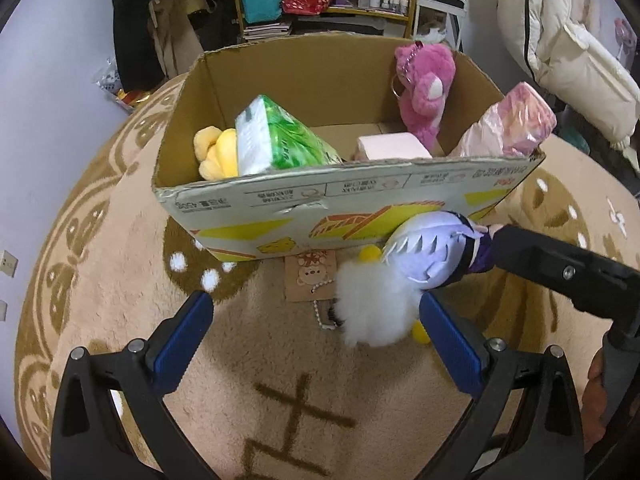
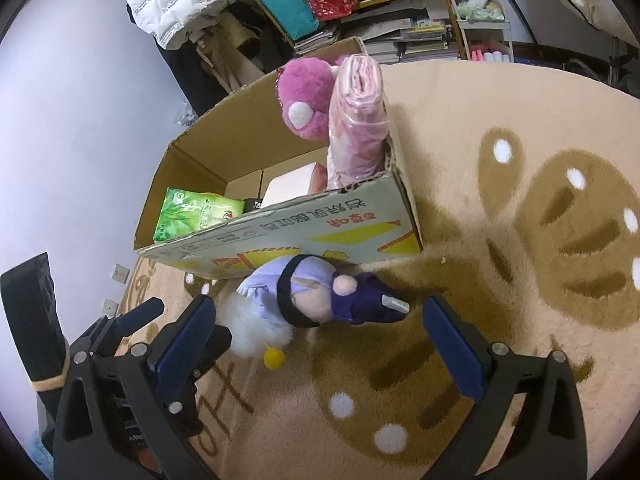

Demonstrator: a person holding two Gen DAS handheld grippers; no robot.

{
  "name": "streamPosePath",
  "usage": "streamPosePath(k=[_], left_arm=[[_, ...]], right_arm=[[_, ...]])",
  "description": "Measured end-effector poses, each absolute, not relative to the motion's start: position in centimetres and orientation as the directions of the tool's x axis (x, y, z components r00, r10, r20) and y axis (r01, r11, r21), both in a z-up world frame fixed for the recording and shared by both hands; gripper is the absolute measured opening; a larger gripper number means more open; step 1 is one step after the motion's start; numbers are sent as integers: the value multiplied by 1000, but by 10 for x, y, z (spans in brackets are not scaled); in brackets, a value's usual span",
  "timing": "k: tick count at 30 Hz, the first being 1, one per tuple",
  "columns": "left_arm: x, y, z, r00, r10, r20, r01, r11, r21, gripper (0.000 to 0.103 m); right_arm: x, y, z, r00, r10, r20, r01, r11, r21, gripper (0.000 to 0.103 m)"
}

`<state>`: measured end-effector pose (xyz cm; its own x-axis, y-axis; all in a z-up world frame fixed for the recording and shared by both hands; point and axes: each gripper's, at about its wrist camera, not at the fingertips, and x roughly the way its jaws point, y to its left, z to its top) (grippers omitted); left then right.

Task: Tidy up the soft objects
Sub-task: 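Lower the left tool toward the white fluffy chick while the right tool lowers toward the purple-haired doll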

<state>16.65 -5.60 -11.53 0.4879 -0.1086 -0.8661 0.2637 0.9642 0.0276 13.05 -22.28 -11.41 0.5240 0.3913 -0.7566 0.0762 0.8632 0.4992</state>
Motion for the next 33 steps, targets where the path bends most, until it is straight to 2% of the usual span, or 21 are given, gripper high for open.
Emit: streamPosePath(k=[18, 33], left_arm=[[183, -50, -131, 428, -145, -892, 247, 968, -39, 102], [193, -72, -155, 398, -116, -910, 275, 961, -2, 102]], right_arm=[[144, -228, -135, 521, 427, -739, 84, 836, 542, 103], [160, -219, -160, 475, 451, -755, 117, 818, 563, 103]])
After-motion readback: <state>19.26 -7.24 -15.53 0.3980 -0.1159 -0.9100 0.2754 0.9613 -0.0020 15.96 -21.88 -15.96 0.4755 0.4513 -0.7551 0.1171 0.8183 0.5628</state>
